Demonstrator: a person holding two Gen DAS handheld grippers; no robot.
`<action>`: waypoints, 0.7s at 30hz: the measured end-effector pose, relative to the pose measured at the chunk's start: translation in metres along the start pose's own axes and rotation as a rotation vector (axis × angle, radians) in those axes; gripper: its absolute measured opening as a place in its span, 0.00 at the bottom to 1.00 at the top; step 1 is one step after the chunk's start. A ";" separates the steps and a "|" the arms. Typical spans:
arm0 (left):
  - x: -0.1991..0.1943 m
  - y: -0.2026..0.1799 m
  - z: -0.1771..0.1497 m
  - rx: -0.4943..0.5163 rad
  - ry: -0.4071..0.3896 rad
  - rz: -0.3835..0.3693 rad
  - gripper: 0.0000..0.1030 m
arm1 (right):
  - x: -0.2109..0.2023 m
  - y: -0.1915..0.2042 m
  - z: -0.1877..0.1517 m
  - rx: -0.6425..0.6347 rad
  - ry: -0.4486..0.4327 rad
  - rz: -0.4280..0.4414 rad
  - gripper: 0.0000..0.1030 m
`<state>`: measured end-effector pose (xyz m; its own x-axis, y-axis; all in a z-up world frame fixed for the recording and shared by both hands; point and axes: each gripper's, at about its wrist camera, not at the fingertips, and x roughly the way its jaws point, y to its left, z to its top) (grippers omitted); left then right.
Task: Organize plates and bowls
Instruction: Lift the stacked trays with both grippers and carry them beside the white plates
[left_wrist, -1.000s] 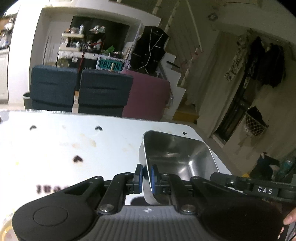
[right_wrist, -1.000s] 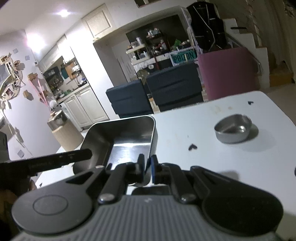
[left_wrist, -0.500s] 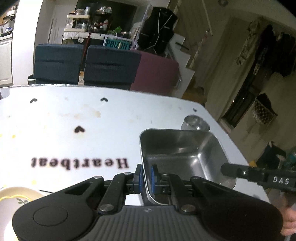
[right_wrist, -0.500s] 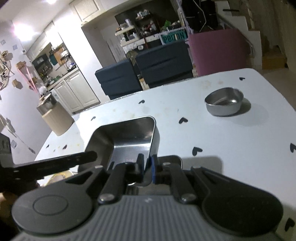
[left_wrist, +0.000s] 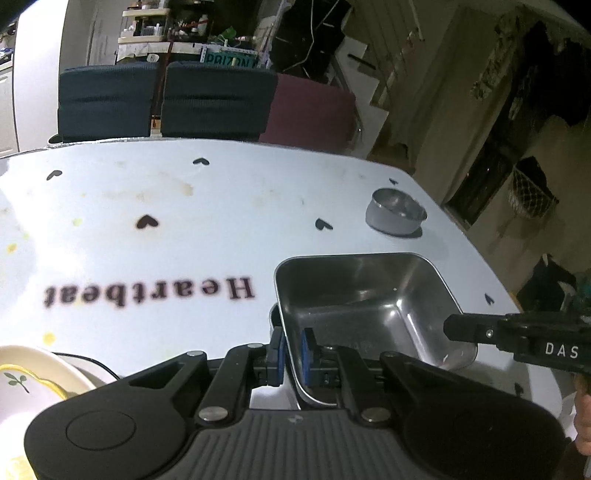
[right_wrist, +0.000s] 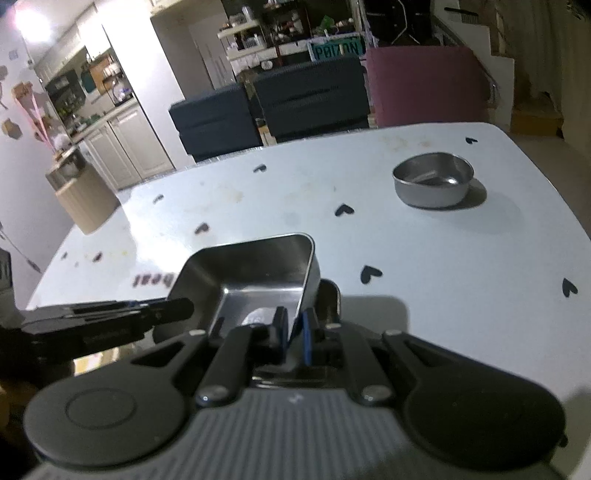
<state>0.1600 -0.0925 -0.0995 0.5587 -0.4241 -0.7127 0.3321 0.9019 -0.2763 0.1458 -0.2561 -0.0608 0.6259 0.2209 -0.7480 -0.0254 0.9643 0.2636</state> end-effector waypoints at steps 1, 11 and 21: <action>0.002 0.000 -0.001 -0.004 0.006 0.000 0.09 | 0.002 0.001 0.000 -0.004 0.007 -0.006 0.10; 0.010 0.001 -0.005 -0.002 0.029 0.005 0.09 | 0.007 0.003 0.000 -0.043 0.040 -0.050 0.10; 0.012 -0.002 -0.006 0.011 0.031 0.012 0.09 | 0.012 0.000 0.000 -0.046 0.066 -0.058 0.10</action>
<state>0.1618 -0.0986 -0.1116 0.5390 -0.4101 -0.7358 0.3336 0.9060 -0.2605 0.1534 -0.2531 -0.0700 0.5745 0.1724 -0.8001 -0.0278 0.9811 0.1915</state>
